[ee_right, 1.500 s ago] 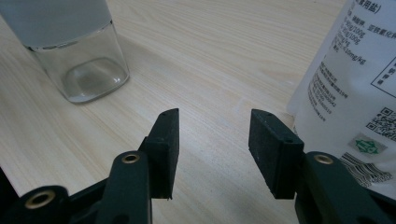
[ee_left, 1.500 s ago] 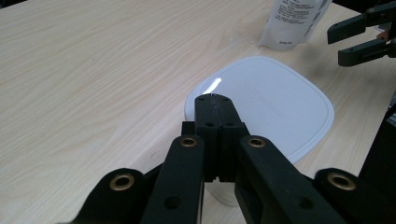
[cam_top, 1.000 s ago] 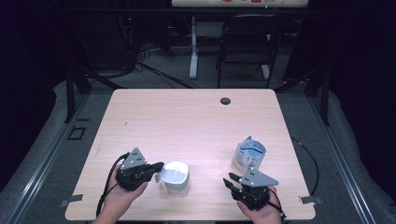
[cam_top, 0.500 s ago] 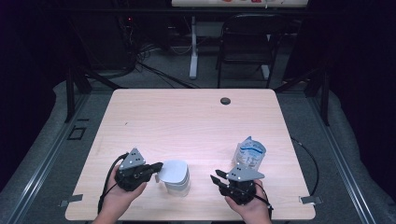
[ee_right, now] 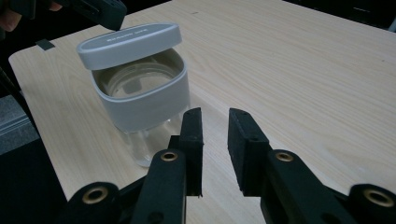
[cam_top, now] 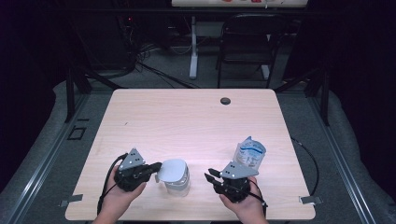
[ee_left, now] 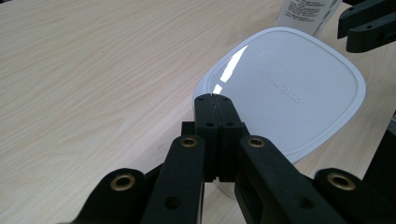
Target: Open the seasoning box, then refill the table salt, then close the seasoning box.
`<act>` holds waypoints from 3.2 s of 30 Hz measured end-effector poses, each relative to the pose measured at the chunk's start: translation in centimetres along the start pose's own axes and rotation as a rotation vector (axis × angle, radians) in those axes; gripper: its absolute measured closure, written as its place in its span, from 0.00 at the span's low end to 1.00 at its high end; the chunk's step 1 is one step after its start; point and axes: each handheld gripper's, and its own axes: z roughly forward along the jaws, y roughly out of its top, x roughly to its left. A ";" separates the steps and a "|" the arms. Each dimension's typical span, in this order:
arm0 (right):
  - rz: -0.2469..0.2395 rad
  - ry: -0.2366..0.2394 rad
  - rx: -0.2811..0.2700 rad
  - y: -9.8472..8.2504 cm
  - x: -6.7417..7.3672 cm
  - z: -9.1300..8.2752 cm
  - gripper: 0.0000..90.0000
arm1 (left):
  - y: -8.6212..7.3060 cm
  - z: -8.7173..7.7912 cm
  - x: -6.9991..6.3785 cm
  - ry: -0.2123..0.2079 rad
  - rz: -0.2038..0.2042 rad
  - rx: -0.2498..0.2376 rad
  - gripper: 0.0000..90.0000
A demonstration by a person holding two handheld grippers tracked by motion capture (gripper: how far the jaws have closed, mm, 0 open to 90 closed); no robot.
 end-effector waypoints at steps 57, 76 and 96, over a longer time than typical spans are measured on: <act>-0.089 0.167 0.049 3.6 3.1 4.1 1.00 | -0.3 -0.1 0.2 0.004 -0.004 0.003 1.00; -0.136 0.185 0.018 6.1 4.3 4.6 1.00 | -0.6 0.1 0.4 -0.003 -0.009 0.023 1.00; -0.183 0.200 -0.010 8.4 5.8 5.3 1.00 | -1.3 -0.5 1.8 0.012 -0.045 0.019 1.00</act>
